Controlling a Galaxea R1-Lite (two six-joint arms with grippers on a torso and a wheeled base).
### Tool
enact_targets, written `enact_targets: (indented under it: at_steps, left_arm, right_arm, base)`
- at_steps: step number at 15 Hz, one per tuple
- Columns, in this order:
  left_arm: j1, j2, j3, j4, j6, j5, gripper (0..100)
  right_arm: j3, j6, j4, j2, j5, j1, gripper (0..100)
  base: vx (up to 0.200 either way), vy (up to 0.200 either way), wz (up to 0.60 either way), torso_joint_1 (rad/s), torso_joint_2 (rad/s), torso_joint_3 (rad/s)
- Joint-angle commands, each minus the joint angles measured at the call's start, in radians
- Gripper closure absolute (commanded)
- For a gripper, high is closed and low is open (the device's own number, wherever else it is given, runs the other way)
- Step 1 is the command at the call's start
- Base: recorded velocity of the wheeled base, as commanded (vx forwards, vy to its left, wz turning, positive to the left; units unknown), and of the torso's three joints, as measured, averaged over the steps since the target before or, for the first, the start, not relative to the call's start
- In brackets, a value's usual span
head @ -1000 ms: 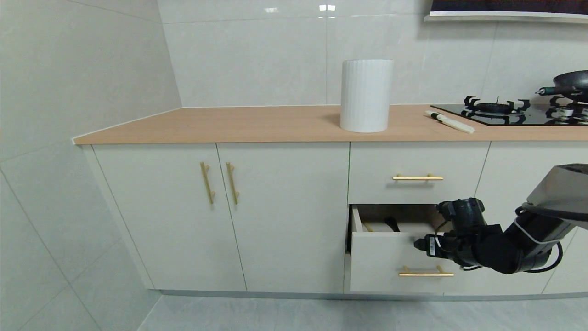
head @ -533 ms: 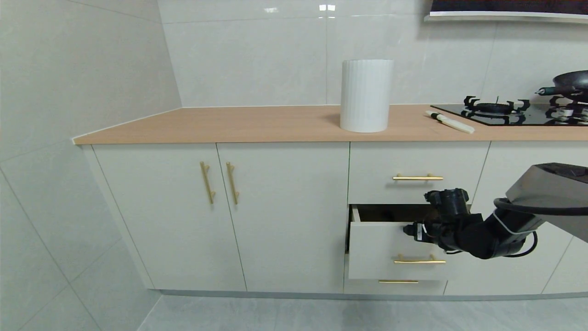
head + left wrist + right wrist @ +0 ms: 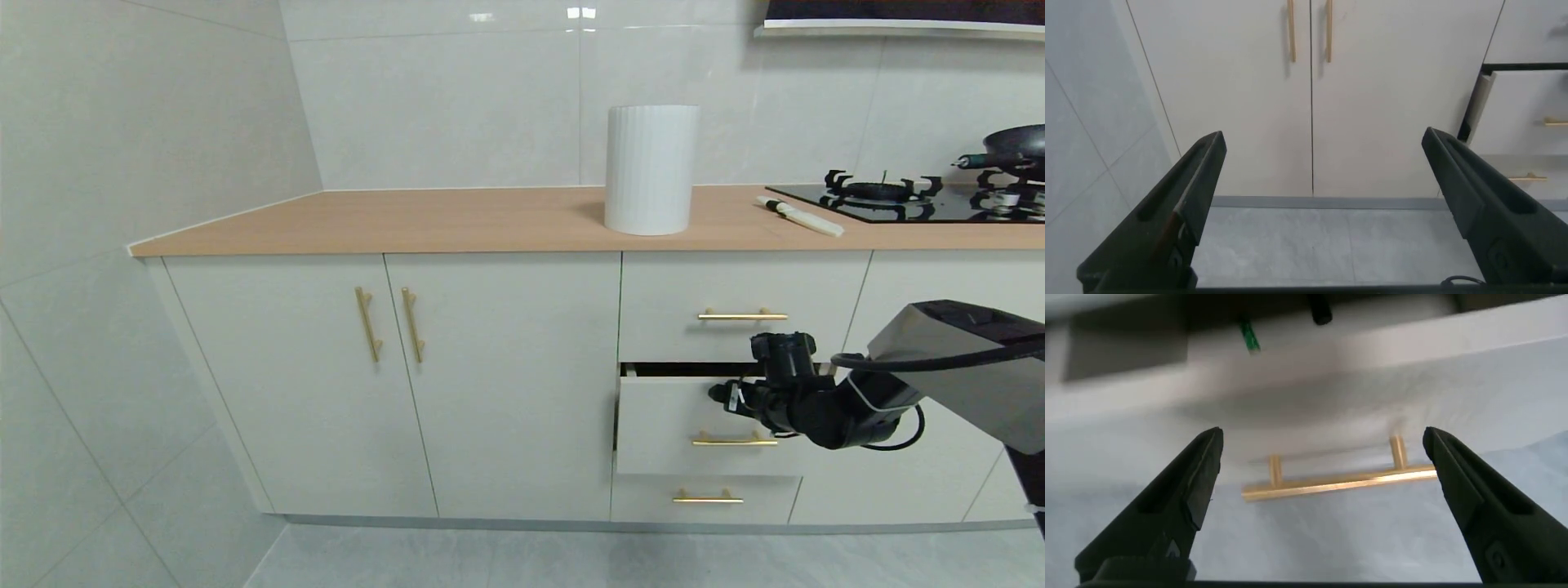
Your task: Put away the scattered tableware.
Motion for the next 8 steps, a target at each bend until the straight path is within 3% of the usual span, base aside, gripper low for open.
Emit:
enact_targets:
  at_steps: [1, 8]
  left_arm:
    - [0.001, 0.0, 0.0, 0.0, 0.0, 0.0, 0]
    - [0.001, 0.0, 0.0, 0.0, 0.0, 0.0, 0]
  right_arm:
    - [-0.026, 0.008, 0.001, 0.032, 0.002, -0.003, 0]
    - [-0.139, 0.123, 0.009, 0.093, -0.008, -0.007, 0]
  base:
    - [0.0, 0.0, 0.0, 0.0, 0.0, 0.0]
    - [0.0, 0.0, 0.0, 0.0, 0.0, 0.0]
